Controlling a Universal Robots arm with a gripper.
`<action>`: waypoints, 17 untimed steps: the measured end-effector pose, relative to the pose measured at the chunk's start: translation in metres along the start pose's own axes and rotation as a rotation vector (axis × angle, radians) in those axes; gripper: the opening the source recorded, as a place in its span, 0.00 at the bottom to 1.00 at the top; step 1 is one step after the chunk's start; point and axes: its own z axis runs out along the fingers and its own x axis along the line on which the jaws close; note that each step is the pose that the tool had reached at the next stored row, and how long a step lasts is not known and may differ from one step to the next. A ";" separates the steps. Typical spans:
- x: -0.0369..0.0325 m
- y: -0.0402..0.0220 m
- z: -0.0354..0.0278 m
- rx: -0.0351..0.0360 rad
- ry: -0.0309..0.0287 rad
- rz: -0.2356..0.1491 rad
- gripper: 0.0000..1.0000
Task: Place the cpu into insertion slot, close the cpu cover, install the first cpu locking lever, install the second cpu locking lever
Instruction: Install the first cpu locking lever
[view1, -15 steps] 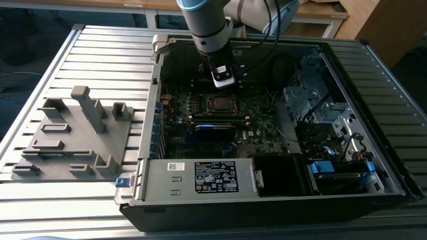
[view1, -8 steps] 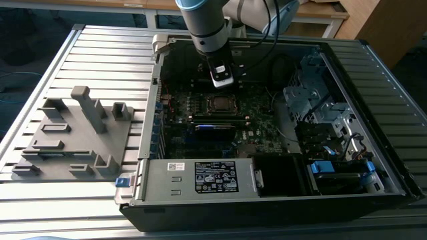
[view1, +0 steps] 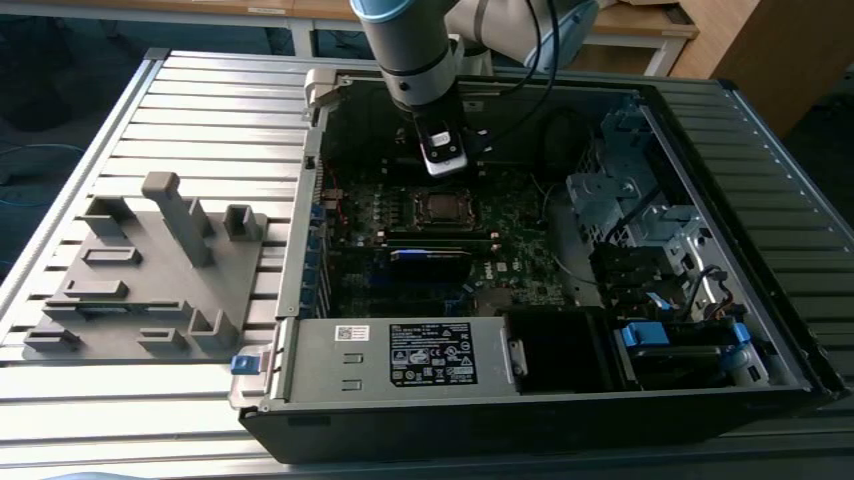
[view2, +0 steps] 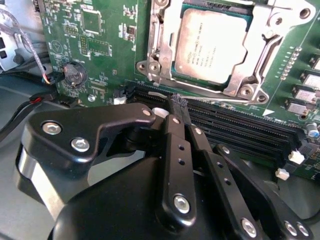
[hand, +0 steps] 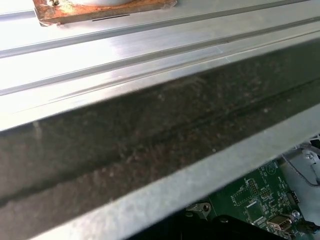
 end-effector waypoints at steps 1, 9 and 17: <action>0.0001 0.0001 0.0002 0.0001 -0.0001 0.000 0.11; 0.0023 0.0023 0.0012 0.0007 -0.0005 0.000 0.11; 0.0005 0.0016 0.0021 0.0035 -0.0015 0.000 0.11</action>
